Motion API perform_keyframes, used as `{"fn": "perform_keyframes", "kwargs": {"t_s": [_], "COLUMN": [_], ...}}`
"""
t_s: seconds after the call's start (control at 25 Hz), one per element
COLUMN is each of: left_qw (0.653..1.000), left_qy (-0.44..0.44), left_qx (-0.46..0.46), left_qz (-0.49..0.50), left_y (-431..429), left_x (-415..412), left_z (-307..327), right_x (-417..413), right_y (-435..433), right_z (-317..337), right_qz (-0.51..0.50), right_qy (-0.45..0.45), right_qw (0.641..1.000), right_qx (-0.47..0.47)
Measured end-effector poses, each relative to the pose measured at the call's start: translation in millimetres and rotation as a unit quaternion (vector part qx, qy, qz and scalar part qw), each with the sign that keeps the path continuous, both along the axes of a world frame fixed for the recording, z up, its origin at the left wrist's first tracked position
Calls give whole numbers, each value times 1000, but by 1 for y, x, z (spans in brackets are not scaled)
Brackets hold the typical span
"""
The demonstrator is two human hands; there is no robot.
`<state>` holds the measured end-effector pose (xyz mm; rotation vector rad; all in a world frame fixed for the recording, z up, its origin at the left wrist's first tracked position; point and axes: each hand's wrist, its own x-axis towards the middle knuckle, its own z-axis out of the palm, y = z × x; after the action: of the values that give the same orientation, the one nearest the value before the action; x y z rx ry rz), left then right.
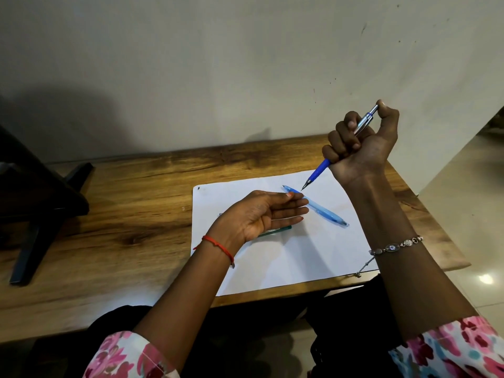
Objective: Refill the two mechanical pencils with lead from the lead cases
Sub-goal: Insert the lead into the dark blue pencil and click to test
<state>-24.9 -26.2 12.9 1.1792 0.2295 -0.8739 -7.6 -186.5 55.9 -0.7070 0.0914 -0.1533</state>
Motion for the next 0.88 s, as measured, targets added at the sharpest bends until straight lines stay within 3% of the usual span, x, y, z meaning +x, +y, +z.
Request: {"fn": "perform_keyframes", "kwargs": {"t_s": [0.88], "left_qw": [1000], "left_qy": [-2], "left_qx": [-11], "left_qz": [6], "left_y": [0], "left_x": [1], "left_z": [-2], "right_x": [-2], "right_y": [0], "right_z": [3], "right_qz": [-15], "right_qy": [9], "right_qw": [1000], "right_qx": [-11]}}
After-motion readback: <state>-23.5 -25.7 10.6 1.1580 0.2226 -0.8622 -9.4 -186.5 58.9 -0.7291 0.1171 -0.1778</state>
